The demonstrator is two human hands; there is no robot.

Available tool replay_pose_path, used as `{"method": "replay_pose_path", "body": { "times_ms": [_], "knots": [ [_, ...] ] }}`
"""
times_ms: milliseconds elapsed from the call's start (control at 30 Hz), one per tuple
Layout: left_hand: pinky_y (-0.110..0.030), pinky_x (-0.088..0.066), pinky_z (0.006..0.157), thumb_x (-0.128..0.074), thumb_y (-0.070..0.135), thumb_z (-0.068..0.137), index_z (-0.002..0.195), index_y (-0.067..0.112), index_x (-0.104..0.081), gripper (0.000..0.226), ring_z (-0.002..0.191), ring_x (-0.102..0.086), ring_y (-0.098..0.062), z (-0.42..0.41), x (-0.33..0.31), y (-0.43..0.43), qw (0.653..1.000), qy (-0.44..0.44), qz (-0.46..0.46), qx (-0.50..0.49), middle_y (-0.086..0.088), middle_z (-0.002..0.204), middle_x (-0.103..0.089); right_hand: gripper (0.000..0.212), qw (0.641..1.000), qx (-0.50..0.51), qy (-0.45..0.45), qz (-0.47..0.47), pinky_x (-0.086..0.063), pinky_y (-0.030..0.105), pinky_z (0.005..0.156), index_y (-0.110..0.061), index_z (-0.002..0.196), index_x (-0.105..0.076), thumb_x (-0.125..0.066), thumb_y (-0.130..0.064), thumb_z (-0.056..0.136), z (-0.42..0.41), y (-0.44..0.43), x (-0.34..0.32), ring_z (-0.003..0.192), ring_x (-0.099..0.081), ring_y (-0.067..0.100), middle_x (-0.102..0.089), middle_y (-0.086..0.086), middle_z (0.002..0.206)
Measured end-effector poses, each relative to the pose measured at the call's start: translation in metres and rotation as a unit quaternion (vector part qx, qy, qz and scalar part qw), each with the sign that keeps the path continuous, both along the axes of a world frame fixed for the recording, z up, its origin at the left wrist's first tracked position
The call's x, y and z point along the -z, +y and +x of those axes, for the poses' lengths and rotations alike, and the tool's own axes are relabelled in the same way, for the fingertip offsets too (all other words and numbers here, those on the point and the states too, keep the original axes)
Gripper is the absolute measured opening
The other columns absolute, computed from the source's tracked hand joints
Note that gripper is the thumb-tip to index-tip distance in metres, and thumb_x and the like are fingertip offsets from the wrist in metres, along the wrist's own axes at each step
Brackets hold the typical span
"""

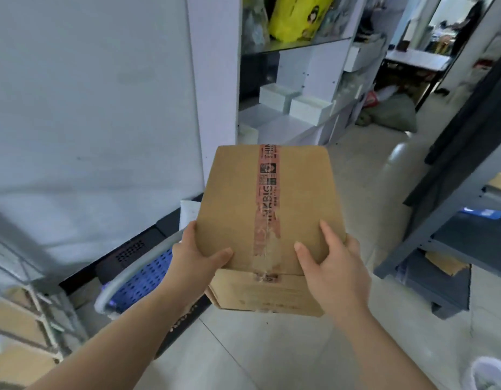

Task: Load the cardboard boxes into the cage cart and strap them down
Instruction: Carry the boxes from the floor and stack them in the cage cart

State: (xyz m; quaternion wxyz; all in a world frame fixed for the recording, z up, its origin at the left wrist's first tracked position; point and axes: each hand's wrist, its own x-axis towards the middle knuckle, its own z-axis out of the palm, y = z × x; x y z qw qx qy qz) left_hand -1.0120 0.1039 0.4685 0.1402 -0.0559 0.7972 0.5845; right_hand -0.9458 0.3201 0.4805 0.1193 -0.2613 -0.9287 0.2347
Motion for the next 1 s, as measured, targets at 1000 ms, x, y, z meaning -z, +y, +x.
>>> {"method": "replay_pose_path", "body": {
  "times_ms": [1000],
  "knots": [
    [-0.036, -0.054, 0.088, -0.078, 0.028, 0.077, 0.142, 0.031, -0.029, 0.082, 0.104, -0.061, -0.018, 0.246, -0.109, -0.433, 0.904, 0.124, -0.033, -0.408, 0.0, 0.127, -0.052, 0.068, 0.901, -0.42, 0.098, -0.053, -0.048, 0.035, 0.078, -0.034, 0.144, -0.031, -0.049, -0.061, 0.084, 0.068, -0.452, -0.1, 0.105, -0.057, 0.025, -0.039, 0.008, 0.137]
  ]
}}
